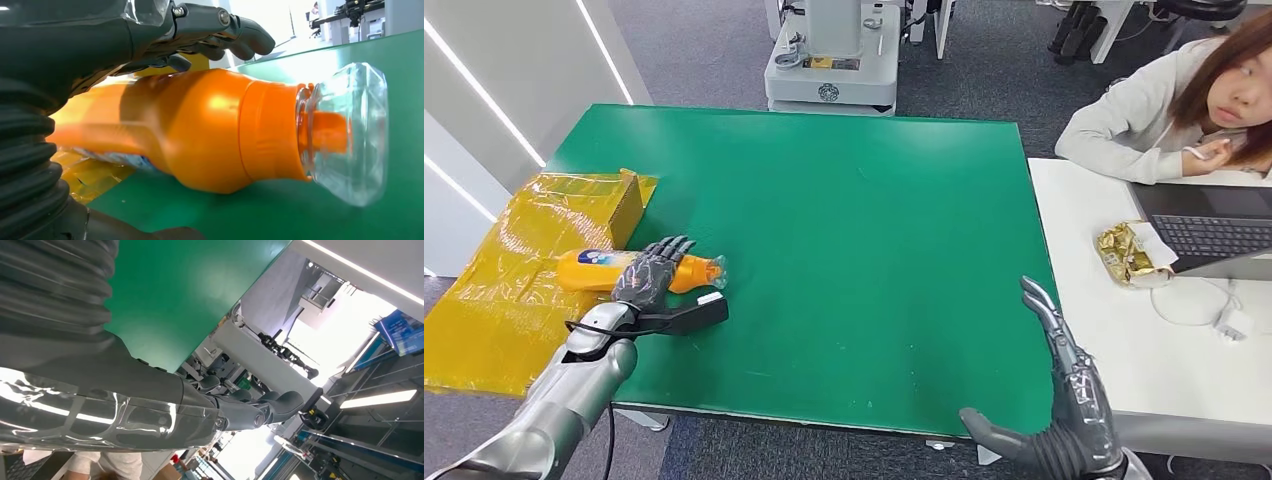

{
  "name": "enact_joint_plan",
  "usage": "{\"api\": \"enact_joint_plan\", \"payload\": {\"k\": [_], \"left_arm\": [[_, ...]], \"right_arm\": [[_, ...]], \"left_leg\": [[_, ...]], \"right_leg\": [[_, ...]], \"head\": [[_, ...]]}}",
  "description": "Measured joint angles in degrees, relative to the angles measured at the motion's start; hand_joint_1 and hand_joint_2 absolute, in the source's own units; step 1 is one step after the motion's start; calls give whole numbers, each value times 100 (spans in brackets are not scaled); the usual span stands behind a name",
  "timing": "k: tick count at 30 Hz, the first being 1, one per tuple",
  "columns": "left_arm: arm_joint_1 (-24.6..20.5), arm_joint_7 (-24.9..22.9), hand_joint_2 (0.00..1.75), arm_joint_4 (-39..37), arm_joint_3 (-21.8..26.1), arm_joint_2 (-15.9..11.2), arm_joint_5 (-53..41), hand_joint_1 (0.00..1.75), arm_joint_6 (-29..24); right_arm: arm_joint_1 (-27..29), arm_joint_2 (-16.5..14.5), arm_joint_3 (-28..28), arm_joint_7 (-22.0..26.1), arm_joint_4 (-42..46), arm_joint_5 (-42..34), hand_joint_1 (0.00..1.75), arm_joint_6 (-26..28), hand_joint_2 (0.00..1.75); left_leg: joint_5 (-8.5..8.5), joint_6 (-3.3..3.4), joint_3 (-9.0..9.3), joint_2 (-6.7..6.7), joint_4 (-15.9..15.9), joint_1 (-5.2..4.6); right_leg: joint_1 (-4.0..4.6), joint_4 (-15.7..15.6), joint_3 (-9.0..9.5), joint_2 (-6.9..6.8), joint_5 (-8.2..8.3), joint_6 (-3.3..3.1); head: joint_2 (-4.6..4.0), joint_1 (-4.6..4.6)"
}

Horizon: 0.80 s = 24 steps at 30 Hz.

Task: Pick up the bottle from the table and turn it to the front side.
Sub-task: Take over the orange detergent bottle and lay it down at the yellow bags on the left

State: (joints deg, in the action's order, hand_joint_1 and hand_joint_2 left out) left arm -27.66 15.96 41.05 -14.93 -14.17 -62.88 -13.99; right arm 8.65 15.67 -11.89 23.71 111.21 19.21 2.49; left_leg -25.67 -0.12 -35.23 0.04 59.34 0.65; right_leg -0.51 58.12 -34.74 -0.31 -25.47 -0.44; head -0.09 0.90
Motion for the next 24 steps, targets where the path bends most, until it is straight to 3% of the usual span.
{"api": "enact_joint_plan", "payload": {"k": [1, 4, 5, 15, 24], "left_arm": [[67, 210, 175, 99, 69, 49, 245, 0, 172], [1062, 1300, 175, 1719, 622, 693, 3407, 0, 879], [1387, 1460, 175, 2286, 745, 895, 4321, 0, 905], [2156, 1800, 175, 4059, 752, 1397, 5265, 0, 275], [2523, 1608, 175, 4781, 164, 1467, 6225, 0, 938]], "right_arm": [[-5, -1, -1, -4, -5, -48, 0, -2, 175], [-15, -19, -11, -11, -93, -305, 0, 24, 175], [-5, -27, -13, -10, -125, -350, 0, 40, 175], [117, -195, -53, 3, -291, -426, 0, 149, 175], [273, -553, -85, -64, -369, -422, 0, 234, 175]], "left_leg": [[0, 0, 3, 0, 0, -2], [-14, 8, 8, 5, 2, -11], [-20, 11, 6, 5, 2, -11], [-25, 11, 6, 1, 2, -10], [-25, 11, 5, 1, 1, -10]], "right_leg": [[-2, 0, 2, 1, 0, 0], [-15, -5, 3, 12, -6, 8], [-17, -7, 3, 13, -8, 12], [-16, -7, 4, 6, -16, 20], [-16, -7, 5, 4, -20, 18]], "head": [[0, 1], [0, 1], [0, -1], [0, -2], [0, -2]]}}
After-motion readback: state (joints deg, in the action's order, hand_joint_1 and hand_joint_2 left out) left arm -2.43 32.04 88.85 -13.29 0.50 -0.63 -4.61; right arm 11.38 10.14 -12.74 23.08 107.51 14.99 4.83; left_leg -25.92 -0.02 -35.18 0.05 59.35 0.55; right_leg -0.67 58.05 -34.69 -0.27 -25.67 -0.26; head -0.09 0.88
